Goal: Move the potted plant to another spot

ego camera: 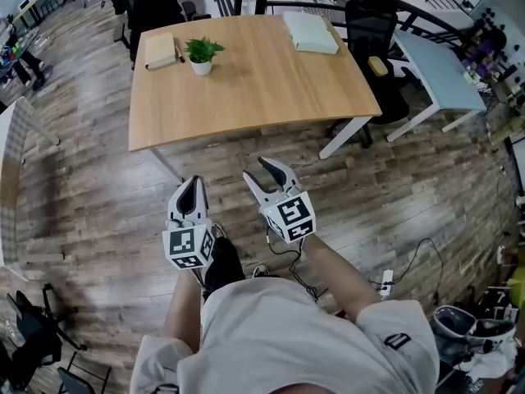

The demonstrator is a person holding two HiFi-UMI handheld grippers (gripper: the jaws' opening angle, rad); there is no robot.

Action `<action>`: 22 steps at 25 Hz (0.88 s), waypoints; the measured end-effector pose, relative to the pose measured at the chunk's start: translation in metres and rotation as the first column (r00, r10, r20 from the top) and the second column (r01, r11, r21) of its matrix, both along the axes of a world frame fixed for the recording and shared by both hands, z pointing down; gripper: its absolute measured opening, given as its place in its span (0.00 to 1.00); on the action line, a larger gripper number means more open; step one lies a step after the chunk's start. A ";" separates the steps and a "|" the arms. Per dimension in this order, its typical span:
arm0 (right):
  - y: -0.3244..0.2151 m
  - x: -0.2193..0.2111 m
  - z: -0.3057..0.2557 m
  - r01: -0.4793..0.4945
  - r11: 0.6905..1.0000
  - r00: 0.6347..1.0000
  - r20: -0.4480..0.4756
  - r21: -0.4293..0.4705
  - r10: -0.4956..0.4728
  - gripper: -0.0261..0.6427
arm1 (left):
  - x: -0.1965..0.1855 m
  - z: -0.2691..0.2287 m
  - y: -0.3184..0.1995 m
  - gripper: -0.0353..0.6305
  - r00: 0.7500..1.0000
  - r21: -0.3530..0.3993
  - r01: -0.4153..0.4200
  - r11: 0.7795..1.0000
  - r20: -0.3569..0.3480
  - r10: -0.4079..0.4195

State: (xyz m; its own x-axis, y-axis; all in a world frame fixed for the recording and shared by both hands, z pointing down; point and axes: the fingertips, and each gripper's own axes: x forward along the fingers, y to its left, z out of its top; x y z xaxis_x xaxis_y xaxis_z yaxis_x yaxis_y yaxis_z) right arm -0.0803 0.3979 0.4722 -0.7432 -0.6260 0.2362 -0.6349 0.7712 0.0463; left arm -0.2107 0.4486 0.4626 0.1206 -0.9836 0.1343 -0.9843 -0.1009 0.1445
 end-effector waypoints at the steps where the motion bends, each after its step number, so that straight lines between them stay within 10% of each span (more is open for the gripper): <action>1: -0.012 -0.007 0.000 -0.006 1.000 1.000 -0.007 -0.002 0.006 0.32 | -0.008 -0.001 -0.012 0.07 1.000 0.000 -0.012 1.000 0.008 0.012; 22: -0.150 -0.094 0.020 -0.090 0.992 0.996 -0.027 -0.086 0.088 0.46 | -0.118 0.023 -0.146 0.07 0.997 -0.084 -0.072 0.994 -0.037 0.069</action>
State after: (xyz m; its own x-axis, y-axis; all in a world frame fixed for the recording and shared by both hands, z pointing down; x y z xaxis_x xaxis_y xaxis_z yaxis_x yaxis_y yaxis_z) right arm -0.1746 0.2480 0.4922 -0.6795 -0.6656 0.3087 -0.7004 0.7137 -0.0030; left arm -0.3291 0.3028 0.4858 0.1953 -0.9577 0.2114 -0.9696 -0.1561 0.1887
